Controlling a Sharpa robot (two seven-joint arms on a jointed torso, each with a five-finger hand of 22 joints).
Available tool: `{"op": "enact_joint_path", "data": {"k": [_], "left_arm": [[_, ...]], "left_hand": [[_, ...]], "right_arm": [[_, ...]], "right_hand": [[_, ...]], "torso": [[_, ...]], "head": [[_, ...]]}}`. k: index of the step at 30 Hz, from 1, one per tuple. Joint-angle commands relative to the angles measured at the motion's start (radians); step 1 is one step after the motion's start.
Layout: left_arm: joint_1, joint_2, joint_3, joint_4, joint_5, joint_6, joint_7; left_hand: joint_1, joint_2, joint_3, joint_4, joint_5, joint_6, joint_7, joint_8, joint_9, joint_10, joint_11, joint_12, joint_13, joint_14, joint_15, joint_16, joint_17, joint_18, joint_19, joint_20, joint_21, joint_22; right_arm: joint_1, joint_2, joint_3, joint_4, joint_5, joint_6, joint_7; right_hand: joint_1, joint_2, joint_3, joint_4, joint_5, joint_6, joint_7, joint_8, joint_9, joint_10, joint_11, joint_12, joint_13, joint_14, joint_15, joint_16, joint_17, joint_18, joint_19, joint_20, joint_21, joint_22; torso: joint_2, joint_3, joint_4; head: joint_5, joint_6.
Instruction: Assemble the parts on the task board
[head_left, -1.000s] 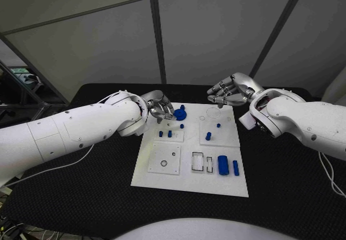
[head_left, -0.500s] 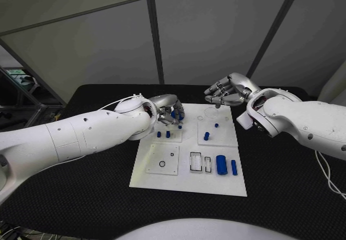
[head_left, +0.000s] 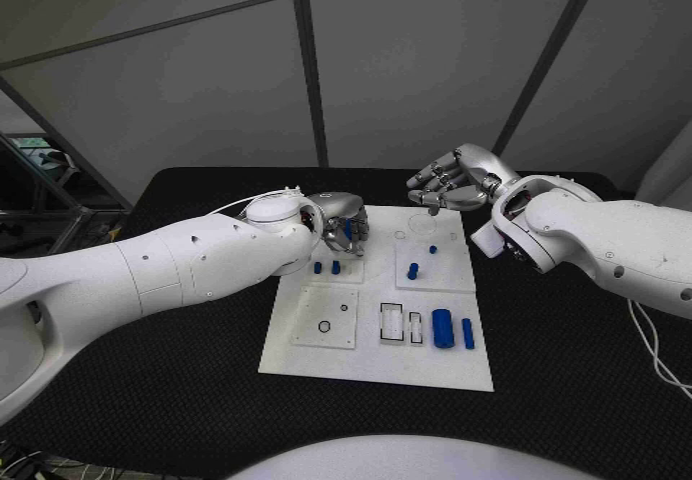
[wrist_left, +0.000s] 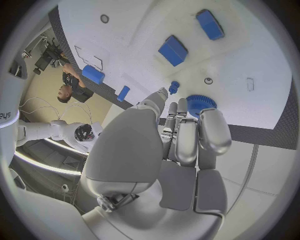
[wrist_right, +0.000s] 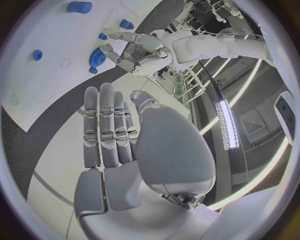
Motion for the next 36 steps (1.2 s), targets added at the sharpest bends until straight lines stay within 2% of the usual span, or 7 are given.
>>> {"op": "enact_joint_path", "data": {"k": [1, 16, 24, 28, 36], "left_arm": [[0.002, 0.007, 0.000, -0.007, -0.035, 0.044, -0.012], [0.000, 0.030, 0.000, -0.039, -0.036, 0.074, -0.013], [-0.003, 0.038, -0.001, -0.050, -0.036, 0.079, -0.008], [-0.004, 0.041, -0.001, -0.056, -0.036, 0.080, -0.004], [-0.008, 0.047, -0.001, -0.066, -0.038, 0.082, 0.005]], "left_hand": [[0.000, -0.002, 0.005, 0.000, 0.005, 0.008, -0.002, -0.005, -0.003, 0.008, 0.000, -0.008, -0.004, 0.044, -0.008, 0.006, -0.002, -0.111, 0.008, 0.000, 0.003, 0.001], [0.007, 0.005, 0.028, -0.010, 0.006, 0.025, -0.003, -0.012, -0.014, 0.033, -0.002, -0.030, -0.024, 0.042, -0.010, 0.011, -0.010, -0.114, 0.017, -0.003, 0.012, 0.011], [0.020, 0.013, 0.062, -0.026, 0.007, 0.040, -0.003, -0.017, -0.023, 0.056, -0.004, -0.049, -0.041, 0.040, -0.010, 0.015, -0.018, -0.116, 0.021, -0.004, 0.020, 0.019], [0.029, 0.018, 0.091, -0.040, -0.008, 0.048, -0.002, -0.022, -0.029, 0.071, -0.004, -0.061, -0.050, 0.039, -0.011, 0.019, -0.022, -0.117, 0.023, -0.004, 0.024, 0.024], [0.023, 0.015, 0.114, -0.050, -0.012, 0.055, -0.002, -0.027, -0.035, 0.084, -0.004, -0.074, -0.059, 0.038, -0.011, 0.022, -0.026, -0.118, 0.025, -0.005, 0.030, 0.030]], "right_arm": [[0.002, 0.001, 0.001, 0.003, 0.000, 0.003, 0.006], [0.002, 0.004, 0.001, 0.002, 0.000, 0.004, 0.006], [0.002, 0.006, 0.001, 0.001, 0.000, 0.007, 0.006], [0.002, 0.007, 0.001, 0.001, 0.000, 0.008, 0.006], [0.002, 0.009, 0.001, 0.000, 0.000, 0.009, 0.006]], "right_hand": [[0.000, -0.003, 0.007, 0.000, 0.005, -0.009, -0.001, 0.002, 0.000, -0.005, 0.001, 0.005, 0.001, -0.006, 0.001, 0.002, 0.001, 0.011, -0.004, 0.001, -0.006, 0.000], [0.000, -0.003, 0.007, 0.000, 0.005, -0.009, -0.001, 0.002, 0.000, -0.005, 0.001, 0.005, 0.001, -0.006, 0.001, 0.002, 0.001, 0.011, -0.004, 0.001, -0.006, 0.000], [0.001, -0.002, 0.008, 0.000, 0.005, -0.009, 0.000, 0.003, 0.000, -0.005, 0.001, 0.005, 0.002, -0.006, 0.001, 0.002, 0.001, 0.011, -0.004, 0.001, -0.006, 0.000], [0.001, -0.002, 0.008, 0.000, 0.005, -0.009, 0.000, 0.003, 0.000, -0.005, 0.001, 0.005, 0.002, -0.006, 0.001, 0.002, 0.001, 0.011, -0.004, 0.001, -0.006, 0.000], [0.001, -0.002, 0.008, 0.000, 0.005, -0.009, 0.000, 0.003, 0.000, -0.005, 0.001, 0.005, 0.002, -0.006, 0.001, 0.002, 0.001, 0.011, -0.004, 0.001, -0.006, 0.000]], "torso": [[-0.001, 0.0013, -0.0001], [-0.001, 0.0009, 0.0003], [-0.001, 0.0003, 0.0011], [-0.001, 0.0008, 0.0000], [-0.002, 0.0009, 0.0005]], "head": [[-0.002, -0.001], [-0.002, -0.004], [-0.002, -0.003], [-0.002, -0.005], [-0.003, -0.005]]}}
